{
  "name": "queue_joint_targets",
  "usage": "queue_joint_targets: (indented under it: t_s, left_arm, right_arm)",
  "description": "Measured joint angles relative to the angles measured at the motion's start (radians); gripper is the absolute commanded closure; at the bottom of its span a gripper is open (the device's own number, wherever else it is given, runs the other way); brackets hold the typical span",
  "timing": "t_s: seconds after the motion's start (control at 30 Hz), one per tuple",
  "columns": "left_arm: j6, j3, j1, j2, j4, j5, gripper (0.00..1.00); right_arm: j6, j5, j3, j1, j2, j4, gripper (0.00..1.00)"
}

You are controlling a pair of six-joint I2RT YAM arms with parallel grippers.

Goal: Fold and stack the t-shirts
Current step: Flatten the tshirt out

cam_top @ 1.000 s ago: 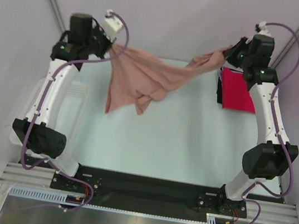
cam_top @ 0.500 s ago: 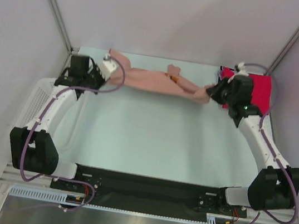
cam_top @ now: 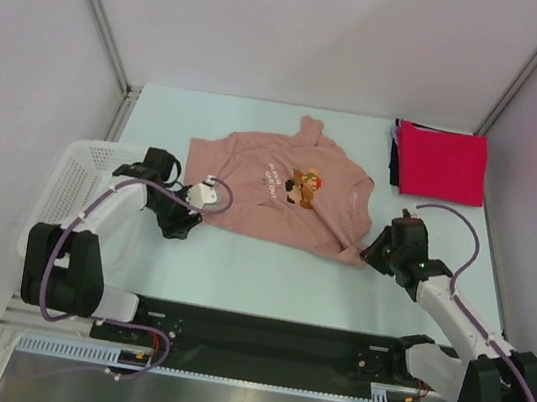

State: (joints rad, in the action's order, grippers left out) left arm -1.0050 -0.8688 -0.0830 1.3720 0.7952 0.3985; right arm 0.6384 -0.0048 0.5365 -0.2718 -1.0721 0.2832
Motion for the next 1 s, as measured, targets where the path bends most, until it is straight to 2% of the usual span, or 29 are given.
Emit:
queue_joint_targets:
  t_s: [0.1, 0.17, 0.2, 0.27, 0.3, 0.47, 0.6, 0.83, 1.0]
  left_arm:
    - [0.002, -0.053, 0.000, -0.003, 0.059, 0.023, 0.42]
    - [0.040, -0.063, -0.002, -0.007, 0.013, 0.016, 0.44]
    - [0.060, -0.065, -0.003, -0.006, -0.011, 0.008, 0.45]
    - [0.085, -0.068, -0.014, 0.004, -0.037, -0.013, 0.47]
    - [0.093, -0.069, -0.034, 0.014, -0.049, -0.031, 0.47]
    - [0.132, -0.037, -0.160, 0.037, -0.121, -0.074, 0.45]
    - [0.178, -0.030, -0.241, 0.050, -0.183, -0.081, 0.44]
    - [0.211, -0.032, -0.330, 0.198, -0.300, -0.169, 0.44]
    - [0.211, -0.028, -0.334, 0.238, -0.326, -0.225, 0.46]
  right_arm:
    - [0.029, 0.028, -0.032, 0.008, 0.093, 0.077, 0.66]
    - [0.046, 0.041, -0.045, 0.021, 0.154, 0.126, 0.61]
    - [0.052, 0.045, -0.052, 0.031, 0.187, 0.152, 0.54]
    - [0.070, 0.047, -0.069, 0.047, 0.246, 0.195, 0.49]
    - [0.081, 0.046, -0.080, 0.053, 0.277, 0.217, 0.45]
    - [0.130, 0.042, -0.097, 0.058, 0.363, 0.297, 0.39]
    - [0.140, 0.051, -0.087, 0.067, 0.343, 0.296, 0.34]
    - [0.127, 0.042, -0.030, 0.074, 0.150, 0.243, 0.34]
    - [0.150, 0.041, -0.066, 0.001, 0.179, 0.244, 0.34]
